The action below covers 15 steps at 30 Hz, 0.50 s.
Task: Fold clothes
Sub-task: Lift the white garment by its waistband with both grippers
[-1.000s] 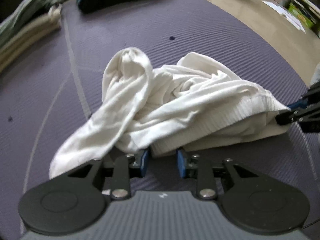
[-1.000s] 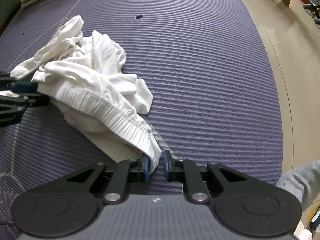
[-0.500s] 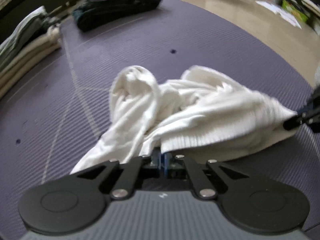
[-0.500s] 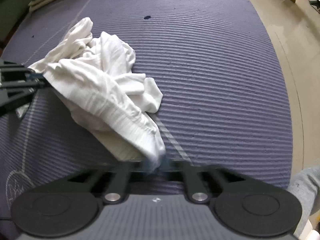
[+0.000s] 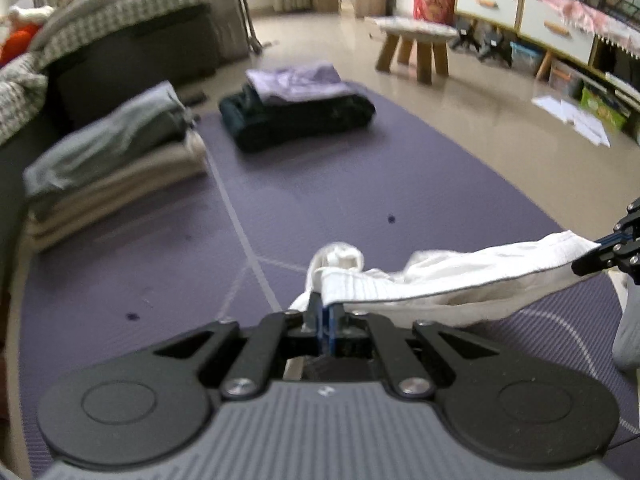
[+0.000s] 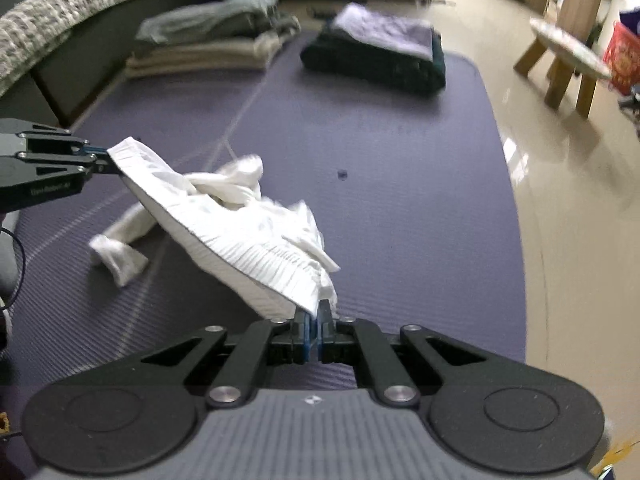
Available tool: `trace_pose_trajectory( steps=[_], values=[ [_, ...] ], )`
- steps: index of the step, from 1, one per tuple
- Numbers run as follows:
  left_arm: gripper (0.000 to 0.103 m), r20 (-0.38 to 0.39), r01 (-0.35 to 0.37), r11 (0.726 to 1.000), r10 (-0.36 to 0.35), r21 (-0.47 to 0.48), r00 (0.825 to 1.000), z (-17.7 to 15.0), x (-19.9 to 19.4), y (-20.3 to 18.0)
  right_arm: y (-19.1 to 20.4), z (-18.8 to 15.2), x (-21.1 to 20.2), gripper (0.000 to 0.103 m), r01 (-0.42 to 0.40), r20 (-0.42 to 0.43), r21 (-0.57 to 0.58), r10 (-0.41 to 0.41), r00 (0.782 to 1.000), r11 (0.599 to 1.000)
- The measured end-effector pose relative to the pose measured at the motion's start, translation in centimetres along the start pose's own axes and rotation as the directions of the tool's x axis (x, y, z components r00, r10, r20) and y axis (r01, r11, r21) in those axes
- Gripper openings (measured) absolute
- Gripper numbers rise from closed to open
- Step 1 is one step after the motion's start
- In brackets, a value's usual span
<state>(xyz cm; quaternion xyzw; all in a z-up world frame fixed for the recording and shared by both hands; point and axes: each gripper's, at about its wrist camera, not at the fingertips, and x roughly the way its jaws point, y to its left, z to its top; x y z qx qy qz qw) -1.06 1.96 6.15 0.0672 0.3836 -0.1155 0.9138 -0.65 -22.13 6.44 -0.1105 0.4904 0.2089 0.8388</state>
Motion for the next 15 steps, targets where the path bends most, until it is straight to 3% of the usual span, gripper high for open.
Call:
trace_pose_trajectory(
  steps=[8,15],
  values=[
    [0.001,0.116,-0.077,0.995,0.084,-0.066,0.99,1.5,-5.2,3.3,3.2,2.9,-4.4,0.002,-0.046,0.064,-0.029,0.048,0.997,0.999],
    [0.002,0.136,-0.098,0.989,0.113,-0.113,0.984,1.3,-8.9,5.6,6.0,4.7,-7.4,0.002,-0.009,0.157,-0.08,0.021,0.987,0.997]
  ],
)
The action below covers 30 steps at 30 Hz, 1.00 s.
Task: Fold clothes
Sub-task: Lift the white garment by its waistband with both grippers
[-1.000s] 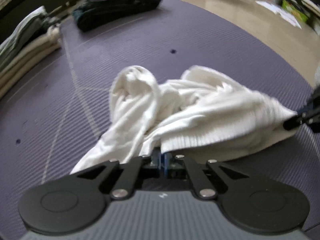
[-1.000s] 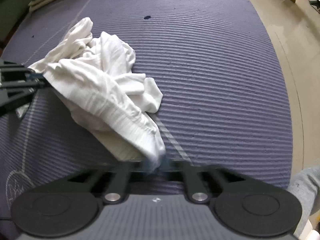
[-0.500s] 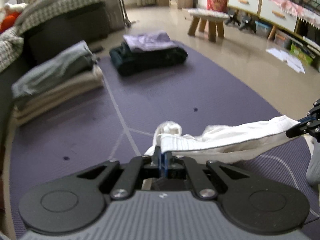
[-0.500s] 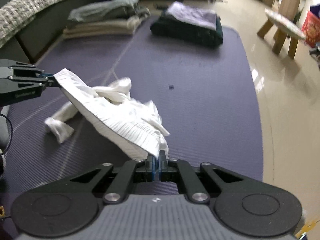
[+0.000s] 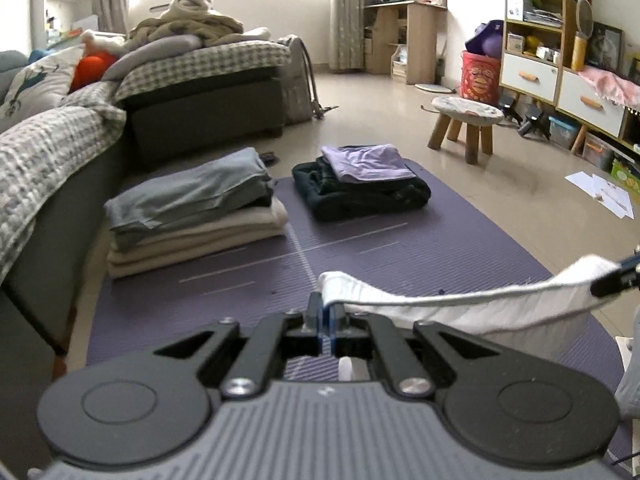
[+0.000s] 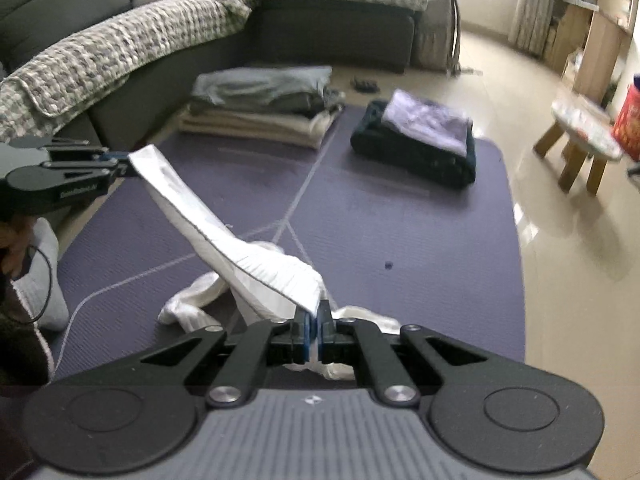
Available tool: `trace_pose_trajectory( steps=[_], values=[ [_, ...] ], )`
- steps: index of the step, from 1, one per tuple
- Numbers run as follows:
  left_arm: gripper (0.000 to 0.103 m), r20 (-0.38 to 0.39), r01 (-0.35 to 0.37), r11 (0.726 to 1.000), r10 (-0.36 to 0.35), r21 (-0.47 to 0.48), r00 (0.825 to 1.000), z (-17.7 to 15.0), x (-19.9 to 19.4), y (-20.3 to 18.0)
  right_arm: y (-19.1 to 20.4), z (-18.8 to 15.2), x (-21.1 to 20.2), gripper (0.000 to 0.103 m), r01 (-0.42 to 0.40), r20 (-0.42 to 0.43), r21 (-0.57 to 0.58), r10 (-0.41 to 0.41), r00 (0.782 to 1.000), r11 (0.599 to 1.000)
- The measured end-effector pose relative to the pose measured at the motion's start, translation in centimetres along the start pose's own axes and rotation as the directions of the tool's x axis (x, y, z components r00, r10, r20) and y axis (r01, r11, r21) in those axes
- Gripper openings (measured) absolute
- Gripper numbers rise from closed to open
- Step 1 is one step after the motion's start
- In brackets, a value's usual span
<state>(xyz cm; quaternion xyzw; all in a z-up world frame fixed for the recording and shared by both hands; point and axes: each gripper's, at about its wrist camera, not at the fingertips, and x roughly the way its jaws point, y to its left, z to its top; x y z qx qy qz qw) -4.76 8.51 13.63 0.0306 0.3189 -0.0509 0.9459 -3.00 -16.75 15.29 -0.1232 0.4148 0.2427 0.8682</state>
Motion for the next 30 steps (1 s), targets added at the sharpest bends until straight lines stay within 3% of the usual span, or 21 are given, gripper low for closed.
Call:
trace_pose_trajectory(
  steps=[10,15,19,25,30],
  values=[
    [0.003,-0.095,0.017,0.998,-0.023,-0.058,0.995,-0.9,-1.3,1.4,2.3,4.6,-0.3,0.002,0.179,0.153,-0.051,-0.169,0.974,0.983],
    [0.003,-0.123,0.011,0.995,-0.023,-0.096,0.992,-1.8,-0.4,2.8,3.9,7.3,2.2,0.002,0.222,0.189,-0.091,-0.203,0.961,0.971],
    [0.002,-0.125,-0.027,0.993,0.013,-0.115,0.992,-2.7,0.7,4.6,5.0,9.2,4.4,0.002,0.198,0.184,-0.097,-0.177,0.967,0.976],
    [0.002,-0.188,-0.056,0.978,0.017,-0.203,0.982,-4.7,1.8,8.7,6.7,8.7,7.2,0.002,0.044,0.045,-0.105,-0.04,0.998,0.993],
    [0.002,-0.299,-0.056,0.971,-0.016,-0.232,0.954,-8.1,3.9,10.4,8.5,5.9,11.3,0.002,-0.029,-0.115,-0.183,0.008,0.993,0.983]
  ],
)
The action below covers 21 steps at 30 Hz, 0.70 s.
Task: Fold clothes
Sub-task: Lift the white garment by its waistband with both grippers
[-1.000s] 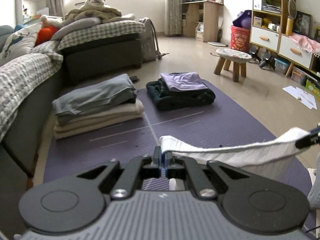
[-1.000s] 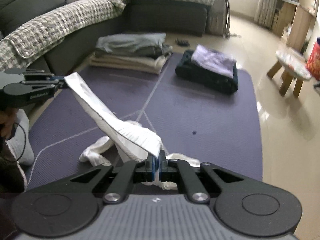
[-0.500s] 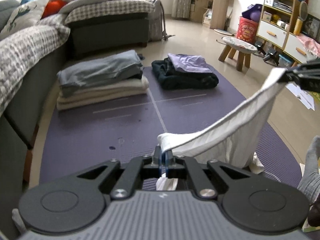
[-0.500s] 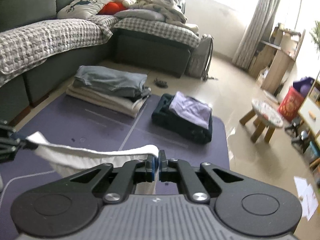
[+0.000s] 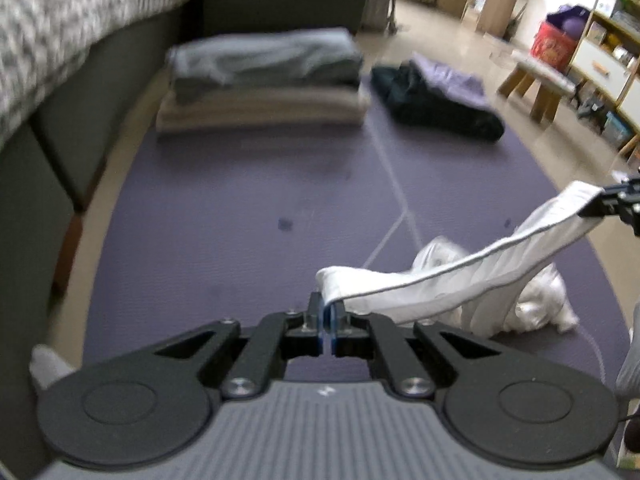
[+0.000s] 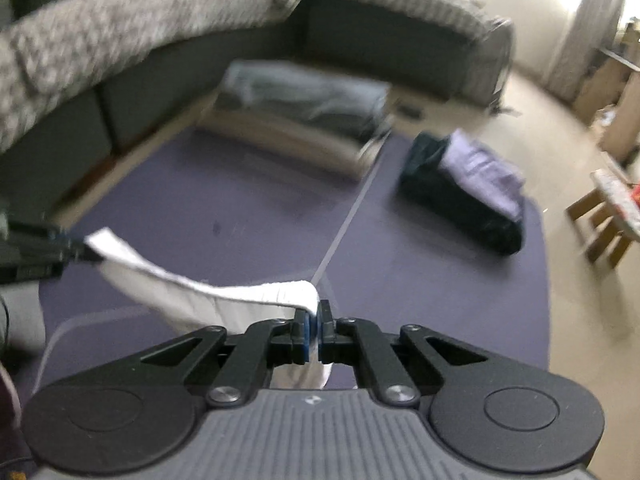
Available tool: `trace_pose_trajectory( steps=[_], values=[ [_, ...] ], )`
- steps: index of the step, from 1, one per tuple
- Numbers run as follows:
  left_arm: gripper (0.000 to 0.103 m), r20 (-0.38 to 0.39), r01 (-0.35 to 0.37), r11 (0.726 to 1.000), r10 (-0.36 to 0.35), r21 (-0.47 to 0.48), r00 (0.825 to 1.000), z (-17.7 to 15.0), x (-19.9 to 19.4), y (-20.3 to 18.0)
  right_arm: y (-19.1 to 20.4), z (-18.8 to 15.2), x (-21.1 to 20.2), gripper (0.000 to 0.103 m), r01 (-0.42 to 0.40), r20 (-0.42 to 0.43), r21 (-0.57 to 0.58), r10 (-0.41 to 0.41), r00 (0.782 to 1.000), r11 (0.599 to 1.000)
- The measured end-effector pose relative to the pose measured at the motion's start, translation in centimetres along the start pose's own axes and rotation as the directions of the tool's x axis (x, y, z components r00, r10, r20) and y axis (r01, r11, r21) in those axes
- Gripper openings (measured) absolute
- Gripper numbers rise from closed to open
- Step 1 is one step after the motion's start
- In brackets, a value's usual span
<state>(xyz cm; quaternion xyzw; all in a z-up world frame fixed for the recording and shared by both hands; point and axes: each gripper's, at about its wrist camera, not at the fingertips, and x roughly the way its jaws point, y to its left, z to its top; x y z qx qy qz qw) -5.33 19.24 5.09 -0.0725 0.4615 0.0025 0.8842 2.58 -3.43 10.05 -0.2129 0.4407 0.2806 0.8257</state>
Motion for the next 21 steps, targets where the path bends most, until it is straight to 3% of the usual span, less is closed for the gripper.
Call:
trace_pose_trajectory(
  steps=[5,8,10,15,21],
  values=[
    [0.002,-0.078,0.03,0.999,-0.031,-0.01,0.996,-1.9,2.4,0.7,1.8,-3.2,4.3,0.003,-0.073,-0.186,-0.052,0.062,0.981,0.996],
    [0.002,-0.116,0.066,0.998,-0.068,-0.018,0.991,-2.7,3.3,0.4,2.6,-4.6,6.7,0.014,-0.104,-0.271,-0.065,0.082,0.959,0.993],
    [0.002,-0.127,0.083,0.996,-0.084,-0.015,0.988,-3.0,3.7,-0.1,3.4,-5.0,7.4,0.031,-0.108,-0.279,-0.09,0.079,0.957,0.99],
    [0.002,-0.103,0.118,0.993,-0.118,-0.001,0.988,-2.7,3.7,-1.3,6.2,-4.5,7.7,0.039,-0.151,-0.235,-0.183,0.106,0.966,0.971],
    [0.002,-0.059,0.155,0.988,-0.156,-0.03,0.986,-1.6,3.2,-1.7,9.9,-3.6,7.8,0.043,-0.272,-0.156,-0.234,0.24,0.958,0.934]
  ],
)
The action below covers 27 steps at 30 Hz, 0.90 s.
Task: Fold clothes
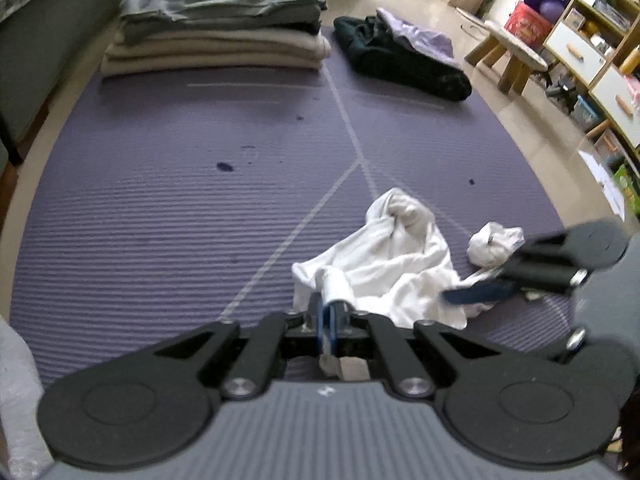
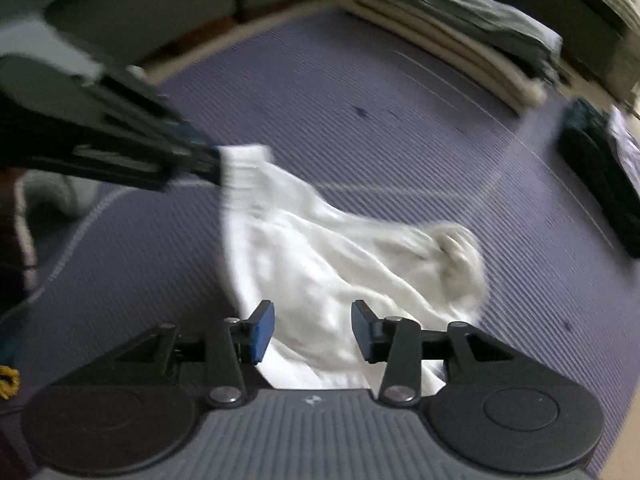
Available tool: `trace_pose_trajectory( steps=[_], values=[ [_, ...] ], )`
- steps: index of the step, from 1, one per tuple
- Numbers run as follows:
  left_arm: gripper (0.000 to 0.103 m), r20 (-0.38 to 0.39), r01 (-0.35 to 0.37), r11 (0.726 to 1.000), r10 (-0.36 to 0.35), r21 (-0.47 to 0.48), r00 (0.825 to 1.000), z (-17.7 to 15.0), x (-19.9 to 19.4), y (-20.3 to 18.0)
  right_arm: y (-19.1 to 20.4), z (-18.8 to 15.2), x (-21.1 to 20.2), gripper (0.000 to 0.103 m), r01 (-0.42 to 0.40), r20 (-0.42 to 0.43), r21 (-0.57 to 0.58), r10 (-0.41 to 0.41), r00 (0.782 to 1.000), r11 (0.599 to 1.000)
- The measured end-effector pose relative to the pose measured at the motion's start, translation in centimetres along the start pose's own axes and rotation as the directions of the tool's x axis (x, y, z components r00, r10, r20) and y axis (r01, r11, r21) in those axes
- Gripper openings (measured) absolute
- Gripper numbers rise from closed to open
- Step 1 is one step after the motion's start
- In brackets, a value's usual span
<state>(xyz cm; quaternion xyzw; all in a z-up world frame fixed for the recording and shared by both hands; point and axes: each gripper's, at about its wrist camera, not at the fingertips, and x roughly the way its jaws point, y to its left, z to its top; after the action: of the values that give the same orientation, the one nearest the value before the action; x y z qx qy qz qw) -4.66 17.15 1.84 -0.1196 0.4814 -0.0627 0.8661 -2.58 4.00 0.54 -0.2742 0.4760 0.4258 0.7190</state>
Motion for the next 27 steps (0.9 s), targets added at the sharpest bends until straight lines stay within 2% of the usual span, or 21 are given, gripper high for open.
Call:
trace_pose_trajectory(
  steps=[2,7,11,13,14,16,18,20,21,22,27],
  values=[
    [0.002,0.009,0.009,1.0,-0.009,-0.002,1.0,0.2,-0.1,-0.1,0.6,0.3,0.7,0.041,-0.006,0.011,-0.009,0.006,1.0,1.0],
    [0.002,0.014,0.017,1.0,-0.017,-0.02,1.0,0.5,-0.2,0.1,0.8,0.5,2.1,0.023,-0.051,0.015,-0.011,0.051,0.999,0.999],
    [0.002,0.021,0.018,0.999,-0.017,-0.045,1.0,0.6,-0.2,0.6,0.4,0.4,2.0,0.023,-0.096,0.023,0.012,0.096,0.995,0.995],
    [0.002,0.025,0.024,0.998,-0.023,-0.052,0.999,0.7,-0.3,0.8,0.7,0.4,2.0,0.024,-0.076,0.031,-0.001,0.076,0.997,0.997],
    [0.002,0.027,0.028,0.998,-0.026,-0.057,0.999,0.8,-0.4,0.8,0.8,0.4,2.1,0.026,-0.064,0.033,-0.008,0.064,0.997,0.998],
    [0.002,0.034,0.036,0.997,-0.033,-0.067,0.999,0.8,-0.5,0.9,1.2,0.3,2.3,0.038,-0.066,0.028,-0.02,0.066,0.997,0.998],
    [0.002,0.045,0.051,0.996,-0.048,-0.077,0.998,1.0,-0.7,0.9,1.6,0.2,2.2,0.038,-0.069,0.029,-0.041,0.071,0.997,0.997],
    [0.002,0.055,0.051,0.996,-0.048,-0.069,0.997,1.1,-0.9,0.8,2.2,0.2,2.1,0.034,-0.036,0.042,-0.084,0.04,0.998,0.996],
    [0.002,0.059,0.05,0.997,-0.046,-0.065,0.997,1.1,-0.9,0.7,2.3,0.3,2.1,0.02,-0.02,0.042,-0.096,0.024,0.999,0.995],
    [0.002,0.058,0.042,0.997,-0.039,-0.063,0.998,1.1,-0.9,0.7,2.3,0.4,2.0,0.011,-0.007,0.037,-0.094,0.011,0.999,0.996],
    [0.002,0.047,-0.008,0.999,0.01,-0.048,0.999,1.0,-0.6,0.6,1.0,0.4,1.1,0.008,-0.002,0.038,-0.044,0.004,0.999,0.999]
  ],
)
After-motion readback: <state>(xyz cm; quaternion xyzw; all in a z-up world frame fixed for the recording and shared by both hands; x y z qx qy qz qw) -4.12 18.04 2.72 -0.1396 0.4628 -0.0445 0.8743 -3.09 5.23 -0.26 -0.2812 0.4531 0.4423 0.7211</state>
